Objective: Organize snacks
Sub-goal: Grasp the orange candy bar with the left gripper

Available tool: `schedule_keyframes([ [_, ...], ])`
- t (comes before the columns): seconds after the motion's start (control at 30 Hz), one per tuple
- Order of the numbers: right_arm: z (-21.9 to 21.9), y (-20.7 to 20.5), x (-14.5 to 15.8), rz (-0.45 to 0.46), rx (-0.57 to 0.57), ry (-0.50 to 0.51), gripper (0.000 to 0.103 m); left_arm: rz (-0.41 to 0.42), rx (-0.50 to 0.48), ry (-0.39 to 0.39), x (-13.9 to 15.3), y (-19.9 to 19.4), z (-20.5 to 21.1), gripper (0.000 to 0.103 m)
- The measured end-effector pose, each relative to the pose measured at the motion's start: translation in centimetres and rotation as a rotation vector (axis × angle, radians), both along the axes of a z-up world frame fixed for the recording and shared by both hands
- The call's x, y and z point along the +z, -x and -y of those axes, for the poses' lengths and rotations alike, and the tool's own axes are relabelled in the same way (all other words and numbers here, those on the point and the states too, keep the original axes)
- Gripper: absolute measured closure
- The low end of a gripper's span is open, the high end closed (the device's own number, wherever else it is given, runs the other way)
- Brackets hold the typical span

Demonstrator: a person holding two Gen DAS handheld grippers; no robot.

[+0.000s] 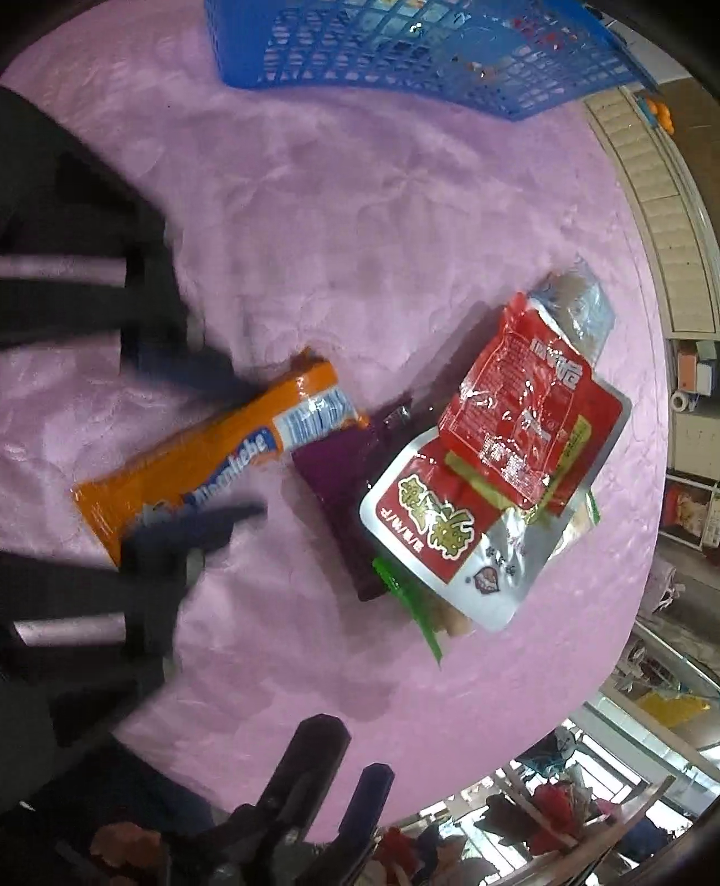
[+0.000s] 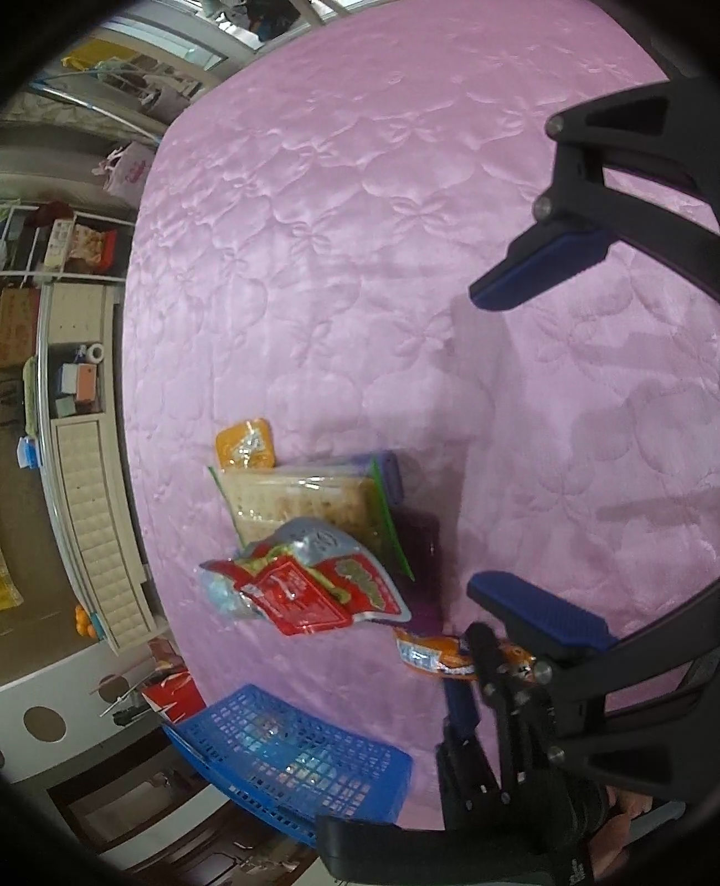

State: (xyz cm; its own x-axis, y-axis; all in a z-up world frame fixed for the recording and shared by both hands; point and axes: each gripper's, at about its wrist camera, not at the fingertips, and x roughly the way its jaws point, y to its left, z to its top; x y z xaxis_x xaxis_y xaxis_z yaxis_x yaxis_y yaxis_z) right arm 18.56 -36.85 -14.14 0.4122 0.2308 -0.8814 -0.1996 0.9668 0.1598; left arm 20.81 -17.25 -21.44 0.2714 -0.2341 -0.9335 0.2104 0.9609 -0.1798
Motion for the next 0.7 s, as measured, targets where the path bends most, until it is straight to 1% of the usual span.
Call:
schedule_keyframes([
  [0.07,-0.1,0.2,0.4,0.006,0.007,-0.005,0.006,0.002,0.007,0.005,0.1,-0.1,-0.4,0.086],
  [0.2,-0.9,0.1,1.3,0.025,0.034,-0.002,0.006,0.029,0.013,0.027,0.9,0.2,-2.1,0.088],
  [0.27,-1.6,0.0,1.9,0.039,0.052,0.001,0.006,0.059,0.015,0.034,2.1,0.5,-2.8,0.088],
  [0.43,-3.8,-0.9,3.3,0.082,0.114,0.021,0.006,0.171,0.023,0.011,5.5,1.3,-4.9,0.088],
  [0.57,-6.0,-2.1,4.2,0.114,0.203,0.005,0.006,0.224,0.043,0.013,7.5,1.4,-6.8,0.088],
  [0.63,-7.5,-2.7,4.1,0.153,0.281,0.047,0.006,0.241,0.052,-0.014,7.6,0.9,-7.6,0.088],
  [0.7,-8.9,-3.4,3.6,0.169,0.344,0.091,0.006,0.241,0.071,-0.022,7.7,0.5,-8.4,0.088],
])
